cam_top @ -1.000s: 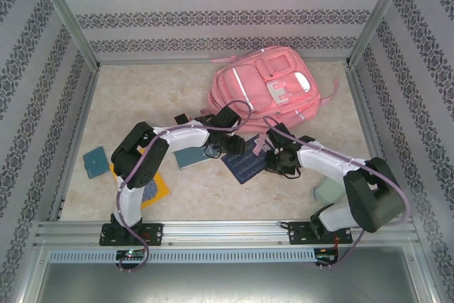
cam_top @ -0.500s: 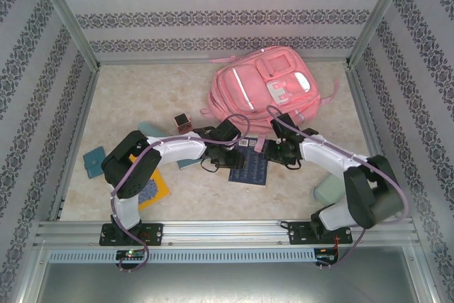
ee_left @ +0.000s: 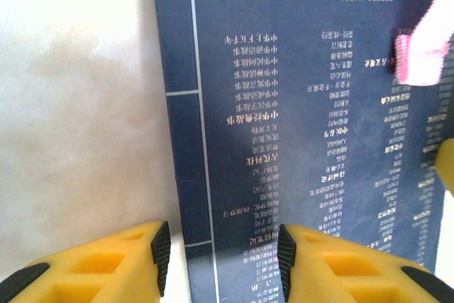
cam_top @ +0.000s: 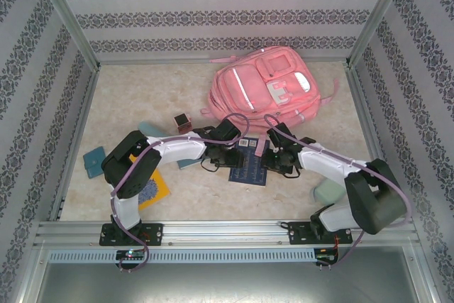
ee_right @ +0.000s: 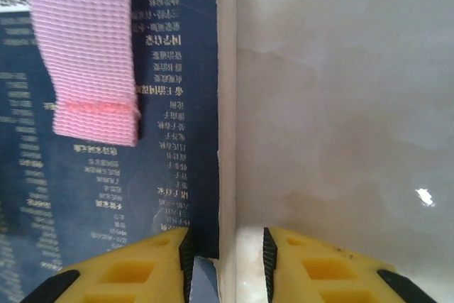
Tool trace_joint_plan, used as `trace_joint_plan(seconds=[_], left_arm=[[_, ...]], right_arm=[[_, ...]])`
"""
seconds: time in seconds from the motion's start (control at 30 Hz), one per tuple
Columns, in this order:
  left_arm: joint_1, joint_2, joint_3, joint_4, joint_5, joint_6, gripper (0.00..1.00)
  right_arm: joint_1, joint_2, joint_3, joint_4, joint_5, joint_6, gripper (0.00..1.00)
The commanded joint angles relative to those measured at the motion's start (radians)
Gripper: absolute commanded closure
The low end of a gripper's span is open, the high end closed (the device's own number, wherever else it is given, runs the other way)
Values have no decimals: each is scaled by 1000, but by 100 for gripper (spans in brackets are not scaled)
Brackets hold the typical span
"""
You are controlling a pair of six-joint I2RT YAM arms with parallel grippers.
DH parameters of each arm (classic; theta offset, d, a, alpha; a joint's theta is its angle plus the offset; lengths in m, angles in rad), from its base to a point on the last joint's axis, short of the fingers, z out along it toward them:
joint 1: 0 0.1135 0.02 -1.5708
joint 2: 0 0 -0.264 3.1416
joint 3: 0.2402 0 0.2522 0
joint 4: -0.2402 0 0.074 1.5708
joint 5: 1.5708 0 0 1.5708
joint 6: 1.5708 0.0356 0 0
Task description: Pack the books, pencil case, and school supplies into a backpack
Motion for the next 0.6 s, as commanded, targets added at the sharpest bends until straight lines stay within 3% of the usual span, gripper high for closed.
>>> trace_joint_plan(seconds=[0.0, 0.33, 0.5, 0.57], left_arm=[[7, 15, 25, 11, -20, -16, 53], [9, 69, 31, 52, 41, -48, 54], [21, 31, 7, 195, 187, -105, 56], [42, -11, -35, 328, 273, -168, 56]], right_arm=[[7, 39, 16, 25, -13, 2, 70], [7, 108, 11, 61, -37, -9, 83], [7, 108, 11, 63, -45, -6, 85], [7, 103, 11, 65, -47, -6, 84]])
